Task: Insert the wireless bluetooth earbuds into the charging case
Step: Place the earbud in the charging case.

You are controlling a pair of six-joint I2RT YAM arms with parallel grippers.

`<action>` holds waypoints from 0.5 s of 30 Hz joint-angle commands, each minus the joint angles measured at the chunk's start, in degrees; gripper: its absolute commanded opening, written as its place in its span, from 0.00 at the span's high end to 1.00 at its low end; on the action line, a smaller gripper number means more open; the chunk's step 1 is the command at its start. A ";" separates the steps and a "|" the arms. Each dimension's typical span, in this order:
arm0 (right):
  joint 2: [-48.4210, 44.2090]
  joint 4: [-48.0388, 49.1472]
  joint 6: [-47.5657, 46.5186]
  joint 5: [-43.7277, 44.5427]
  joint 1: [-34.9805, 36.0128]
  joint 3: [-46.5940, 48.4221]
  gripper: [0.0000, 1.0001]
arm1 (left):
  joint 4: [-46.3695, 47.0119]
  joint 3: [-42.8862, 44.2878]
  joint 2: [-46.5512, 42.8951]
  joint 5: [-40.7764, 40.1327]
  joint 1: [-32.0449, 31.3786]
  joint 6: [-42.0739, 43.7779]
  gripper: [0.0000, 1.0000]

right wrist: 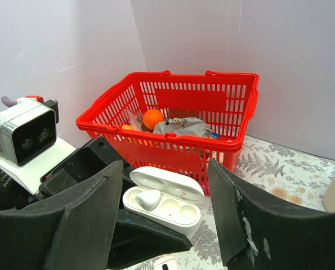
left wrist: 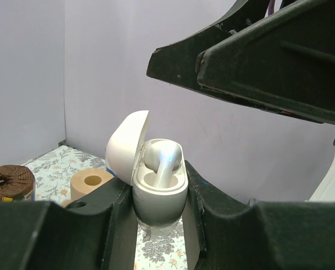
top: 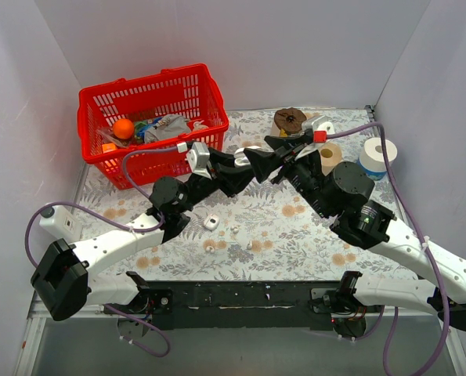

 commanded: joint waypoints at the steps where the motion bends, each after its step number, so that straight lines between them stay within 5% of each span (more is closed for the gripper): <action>1: -1.05 0.44 -0.26 2.44 0.14 2.19 0.34 | 1.48 -0.92 -2.71 -0.31 0.01 0.55 1.00; 5: -2.19 -2.98 -1.14 1.40 0.05 1.49 0.58 | 2.70 -2.15 -3.86 0.21 0.01 1.34 1.00; 9: -3.16 -5.53 -1.40 -0.36 0.14 1.13 0.96 | 4.02 -3.73 -5.09 0.92 0.01 2.57 1.00; 15: -2.29 -8.70 -1.49 -2.74 0.14 1.57 0.99 | 5.26 -4.70 -5.70 2.67 0.01 3.27 1.00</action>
